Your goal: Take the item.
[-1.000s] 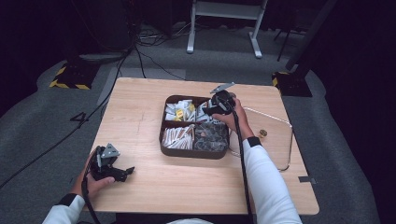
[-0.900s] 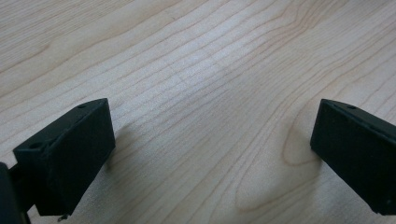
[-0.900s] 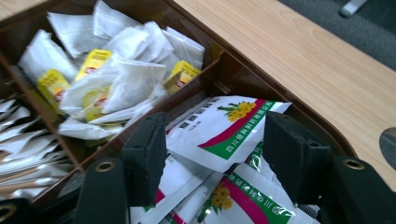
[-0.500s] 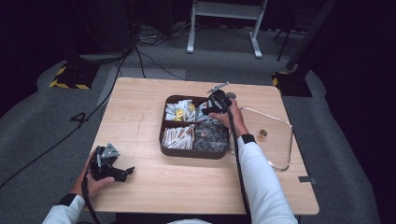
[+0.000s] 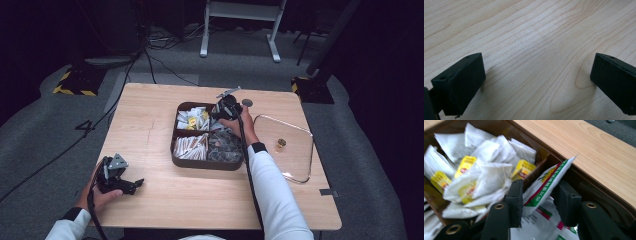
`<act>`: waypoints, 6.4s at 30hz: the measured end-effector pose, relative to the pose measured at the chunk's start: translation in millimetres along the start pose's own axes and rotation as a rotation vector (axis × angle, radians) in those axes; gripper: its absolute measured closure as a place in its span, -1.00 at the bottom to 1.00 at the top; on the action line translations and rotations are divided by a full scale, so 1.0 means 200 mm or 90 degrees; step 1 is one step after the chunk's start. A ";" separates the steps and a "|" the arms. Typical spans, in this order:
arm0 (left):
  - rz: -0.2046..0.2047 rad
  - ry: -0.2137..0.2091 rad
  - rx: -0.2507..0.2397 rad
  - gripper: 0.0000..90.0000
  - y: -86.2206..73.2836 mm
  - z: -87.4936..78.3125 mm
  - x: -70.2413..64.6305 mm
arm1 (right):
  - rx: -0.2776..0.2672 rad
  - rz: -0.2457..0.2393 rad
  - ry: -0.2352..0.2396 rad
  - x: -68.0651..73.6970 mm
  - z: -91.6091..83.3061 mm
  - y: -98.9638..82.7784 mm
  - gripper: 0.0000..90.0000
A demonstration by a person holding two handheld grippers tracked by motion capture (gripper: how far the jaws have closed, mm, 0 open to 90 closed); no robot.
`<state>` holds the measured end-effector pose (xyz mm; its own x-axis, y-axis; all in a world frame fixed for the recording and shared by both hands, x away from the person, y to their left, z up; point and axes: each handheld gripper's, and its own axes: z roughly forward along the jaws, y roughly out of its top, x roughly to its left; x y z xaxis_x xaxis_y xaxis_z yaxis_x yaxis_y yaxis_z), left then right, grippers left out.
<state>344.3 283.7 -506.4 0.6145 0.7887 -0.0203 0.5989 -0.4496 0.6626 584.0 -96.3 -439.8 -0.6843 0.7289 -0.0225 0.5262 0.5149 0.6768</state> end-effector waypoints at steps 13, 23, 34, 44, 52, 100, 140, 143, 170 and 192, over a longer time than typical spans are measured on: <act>-0.001 0.000 0.000 -1.00 0.00 0.00 0.00 | -0.046 -0.030 -0.015 0.03 -0.04 0.00 0.99; 0.000 0.000 0.000 -1.00 0.00 0.00 0.00 | -0.084 -0.040 0.006 0.03 -0.14 -0.03 1.00; 0.000 0.000 0.000 -1.00 0.00 0.00 0.00 | -0.124 -0.071 0.031 0.05 -0.27 -0.07 1.00; 0.002 0.000 0.000 -1.00 0.00 0.00 0.00 | -0.157 -0.087 0.043 0.06 -0.40 -0.12 1.00; 0.000 0.000 0.000 -1.00 0.00 0.00 0.00 | -0.186 -0.098 0.071 0.06 -0.53 -0.19 1.00; 0.000 0.000 0.000 -1.00 0.00 0.00 0.00 | -0.197 -0.194 0.163 0.34 -0.89 -0.57 1.00; -0.001 -0.003 0.001 -1.00 0.00 0.00 0.00 | -0.066 -0.289 0.323 0.69 -0.67 -0.76 1.00; 0.000 -0.003 0.001 -1.00 0.00 0.00 0.00 | -0.060 -0.294 0.333 0.70 -0.66 -0.76 1.00; 0.001 -0.001 0.001 -1.00 0.00 0.00 0.00 | -0.036 -0.271 0.250 0.61 -0.61 -0.76 0.22; -0.001 -0.003 0.001 -1.00 0.00 0.00 0.00 | -0.120 -0.252 0.162 0.43 -0.80 -0.75 -0.17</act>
<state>344.5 283.7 -506.5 0.6159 0.7874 -0.0256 0.6011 -0.4487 0.6613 365.3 -183.1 -424.9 -0.9267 0.3488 -0.1397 0.1175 0.6221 0.7741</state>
